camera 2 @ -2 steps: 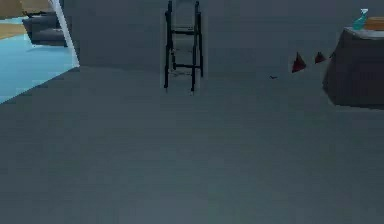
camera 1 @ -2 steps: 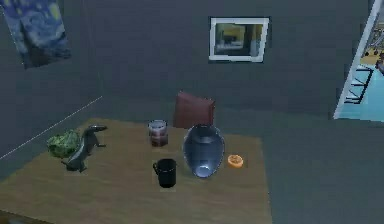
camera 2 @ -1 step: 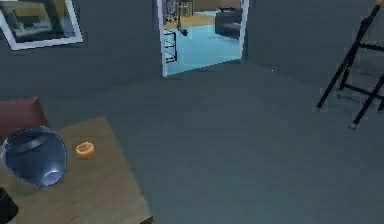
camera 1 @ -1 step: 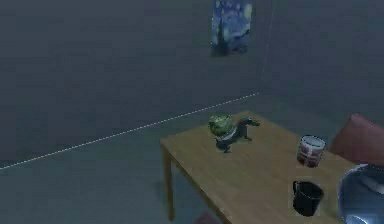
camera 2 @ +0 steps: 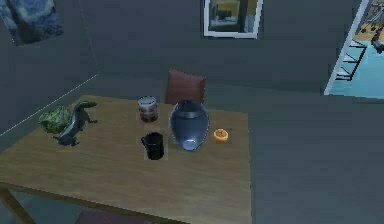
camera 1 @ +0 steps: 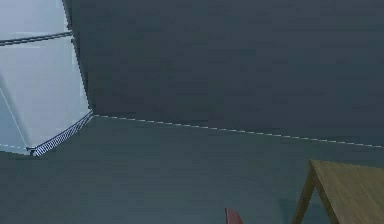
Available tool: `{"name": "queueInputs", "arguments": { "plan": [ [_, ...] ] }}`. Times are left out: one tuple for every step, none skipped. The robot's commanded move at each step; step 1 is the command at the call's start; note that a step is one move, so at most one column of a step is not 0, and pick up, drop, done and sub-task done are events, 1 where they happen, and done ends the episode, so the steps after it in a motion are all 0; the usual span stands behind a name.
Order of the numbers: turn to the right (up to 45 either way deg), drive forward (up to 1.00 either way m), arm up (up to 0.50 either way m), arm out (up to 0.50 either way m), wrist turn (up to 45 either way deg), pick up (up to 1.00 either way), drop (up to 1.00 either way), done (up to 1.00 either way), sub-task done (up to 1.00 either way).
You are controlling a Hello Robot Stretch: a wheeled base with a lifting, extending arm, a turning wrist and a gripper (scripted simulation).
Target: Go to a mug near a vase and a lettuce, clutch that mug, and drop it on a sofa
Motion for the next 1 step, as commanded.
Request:
{"name": "queueInputs", "arguments": {
  "plan": [
    [0.0, 0.0, 0.5, 0.0, 0.0, 0.0, 0.0, 0.0, 0.0]
  ]
}}
